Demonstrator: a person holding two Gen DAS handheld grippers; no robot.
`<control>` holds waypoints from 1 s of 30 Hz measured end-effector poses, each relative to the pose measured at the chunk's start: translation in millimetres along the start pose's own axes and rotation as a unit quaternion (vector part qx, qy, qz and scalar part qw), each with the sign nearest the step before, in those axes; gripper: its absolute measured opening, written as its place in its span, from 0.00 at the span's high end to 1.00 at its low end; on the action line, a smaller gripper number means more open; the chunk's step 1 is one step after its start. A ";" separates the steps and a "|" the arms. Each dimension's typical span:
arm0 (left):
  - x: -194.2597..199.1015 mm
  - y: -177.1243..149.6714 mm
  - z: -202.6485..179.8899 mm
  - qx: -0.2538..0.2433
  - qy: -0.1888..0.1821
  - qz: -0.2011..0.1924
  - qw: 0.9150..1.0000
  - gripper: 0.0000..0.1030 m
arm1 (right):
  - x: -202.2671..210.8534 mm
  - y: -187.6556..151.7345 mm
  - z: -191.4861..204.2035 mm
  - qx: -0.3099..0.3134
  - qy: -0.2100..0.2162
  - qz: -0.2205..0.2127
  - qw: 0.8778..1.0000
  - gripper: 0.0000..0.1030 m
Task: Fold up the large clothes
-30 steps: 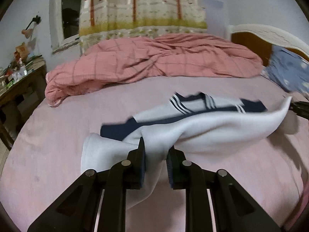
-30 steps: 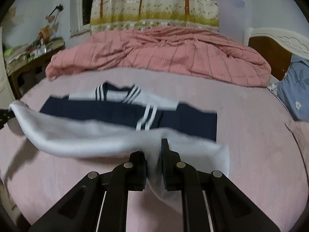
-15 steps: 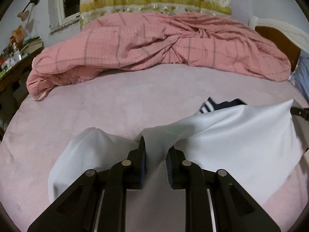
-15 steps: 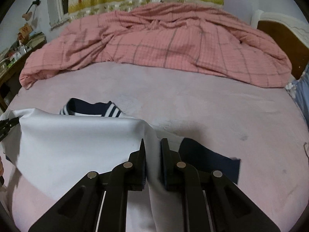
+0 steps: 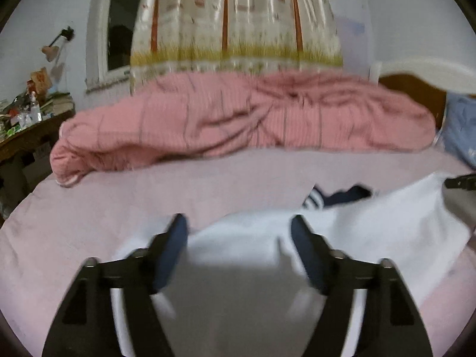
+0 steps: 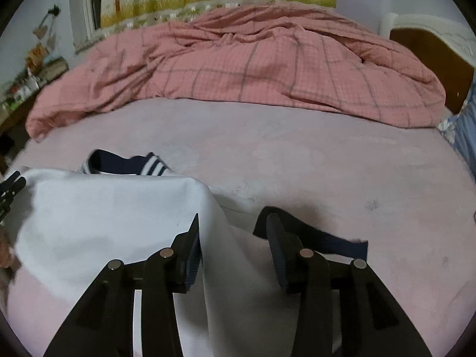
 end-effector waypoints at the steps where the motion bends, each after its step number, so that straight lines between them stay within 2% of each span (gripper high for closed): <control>1: 8.0 2.7 1.2 0.006 -0.005 -0.008 1.000 0.27 | 10.0 2.4 -6.1 -0.010 -0.005 -0.015 1.000 0.47; 4: 22.0 9.4 0.6 0.011 -0.010 -0.012 1.000 0.24 | 38.9 12.1 -18.1 -0.032 -0.027 -0.067 0.997 0.45; 6: 22.8 10.3 -3.1 0.001 0.002 0.002 1.000 0.23 | 59.8 16.8 -22.2 -0.038 -0.041 -0.104 0.993 0.45; 7: 21.1 8.9 -5.6 -0.004 0.005 0.014 1.000 0.23 | 66.6 17.9 -21.8 -0.036 -0.040 -0.114 0.992 0.45; 8: 18.5 6.2 -9.1 -0.007 0.005 0.029 1.000 0.23 | 75.1 17.7 -16.2 -0.026 -0.019 -0.117 0.993 0.45; 9: 13.8 1.7 -13.0 -0.010 0.004 0.054 0.998 0.23 | 77.6 17.3 -10.4 -0.019 -0.001 -0.111 0.994 0.45; 10: 9.0 -2.8 -16.0 -0.008 -0.001 0.076 0.997 0.24 | 78.7 12.7 2.5 0.000 0.040 -0.090 0.995 0.45; 12: -0.2 -13.2 -21.8 -0.001 -0.014 0.112 0.994 0.24 | 73.4 0.3 25.8 0.040 0.092 -0.042 0.994 0.45; 14: -6.4 -19.8 -26.8 -0.010 -0.010 0.129 0.992 0.23 | 65.3 -14.2 51.8 0.090 0.124 -0.006 0.988 0.46; 16: -10.9 -25.7 -26.7 -0.025 0.016 0.129 0.991 0.24 | 50.5 -23.7 69.8 0.115 0.137 0.026 0.983 0.47; 18: -17.6 -31.1 -21.8 -0.023 0.030 0.134 0.990 0.24 | 34.1 -28.2 68.7 0.107 0.115 0.054 0.986 0.47; 20: -25.8 -37.5 -13.5 -0.018 0.048 0.140 0.989 0.24 | 14.0 -29.5 48.6 0.094 0.057 0.077 0.991 0.48; 21: -29.4 -39.9 -8.9 -0.021 0.062 0.139 0.988 0.24 | 7.5 -28.5 35.8 0.089 0.017 0.077 0.993 0.50; 23: -34.6 -42.2 -0.4 -0.032 0.090 0.133 0.987 0.24 | -0.7 -26.1 12.9 0.073 -0.031 0.071 0.994 0.55; 26: -40.7 -46.0 11.1 -0.010 0.079 0.151 0.985 0.23 | -11.3 -23.8 -10.9 0.031 -0.009 0.059 0.998 0.66; 28: -39.1 -44.6 16.8 0.007 0.070 0.149 0.986 0.23 | -17.5 -23.0 -20.0 0.029 0.001 0.048 0.998 0.74; 30: -36.2 -41.2 24.6 0.011 0.077 0.142 0.987 0.23 | -18.5 -22.8 -28.2 0.025 -0.014 0.030 0.999 0.79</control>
Point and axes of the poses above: each gripper's, at about its wrist camera, not at the fingertips, and x roughly against the way its jaws point, z to its left, y to its top, the point moved 7 cm from there along -x, roughly the way its jaws point, and after that the axes turned 3 degrees about z, right-handed, at the moved point
